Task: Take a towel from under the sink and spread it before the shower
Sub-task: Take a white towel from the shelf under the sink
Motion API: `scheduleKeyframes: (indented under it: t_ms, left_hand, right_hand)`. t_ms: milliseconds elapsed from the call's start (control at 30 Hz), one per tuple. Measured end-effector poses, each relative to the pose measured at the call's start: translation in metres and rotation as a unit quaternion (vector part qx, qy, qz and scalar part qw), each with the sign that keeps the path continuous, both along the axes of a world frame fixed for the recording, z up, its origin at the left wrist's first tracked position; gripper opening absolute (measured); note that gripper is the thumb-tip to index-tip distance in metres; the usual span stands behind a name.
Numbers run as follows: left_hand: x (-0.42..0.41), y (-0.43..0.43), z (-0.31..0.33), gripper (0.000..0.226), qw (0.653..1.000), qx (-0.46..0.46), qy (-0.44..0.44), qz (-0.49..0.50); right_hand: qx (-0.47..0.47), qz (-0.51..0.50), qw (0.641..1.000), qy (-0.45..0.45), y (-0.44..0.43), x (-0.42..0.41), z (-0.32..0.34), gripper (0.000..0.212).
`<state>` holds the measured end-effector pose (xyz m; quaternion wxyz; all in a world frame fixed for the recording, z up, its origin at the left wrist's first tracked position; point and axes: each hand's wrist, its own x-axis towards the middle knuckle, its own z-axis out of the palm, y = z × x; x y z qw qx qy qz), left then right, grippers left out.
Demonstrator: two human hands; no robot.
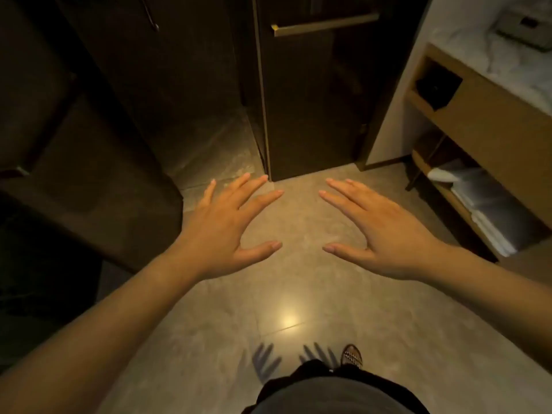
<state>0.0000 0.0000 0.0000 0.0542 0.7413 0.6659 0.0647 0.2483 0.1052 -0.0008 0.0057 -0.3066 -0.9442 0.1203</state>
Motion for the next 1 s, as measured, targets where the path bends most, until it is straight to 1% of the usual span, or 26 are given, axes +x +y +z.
scheduleKeyframes:
  t_ms: [133, 267, 500, 633, 800, 1000]
  left_hand:
    - [0.028, 0.024, -0.01, 0.076, 0.999, -0.02, -0.008, -0.037]
    - [0.059, 0.06, -0.016, 0.074, 0.997, -0.024, -0.02, -0.071]
    - [0.131, 0.129, -0.025, 0.074, 0.993, -0.032, -0.016, -0.112]
    - [0.168, 0.162, -0.035, 0.072, 0.992, -0.037, -0.028, -0.118]
    - [0.186, 0.184, -0.047, 0.072, 0.992, -0.055, -0.038, -0.106]
    - [0.175, 0.221, -0.055, 0.072, 0.992, -0.075, -0.039, -0.099]
  right_hand:
    - [-0.024, -0.023, 0.999, -0.007, 0.017, 0.039, -0.006, 0.084]
    - [-0.036, -0.053, 0.998, 0.012, 0.04, 0.083, -0.01, 0.083]
    - [-0.04, -0.102, 0.994, 0.024, 0.084, 0.165, -0.022, 0.081]
    - [-0.057, -0.119, 0.991, 0.03, 0.108, 0.203, -0.032, 0.081]
    - [-0.082, -0.134, 0.987, 0.029, 0.135, 0.225, -0.049, 0.08]
    - [-0.107, -0.141, 0.983, 0.041, 0.172, 0.217, -0.067, 0.081]
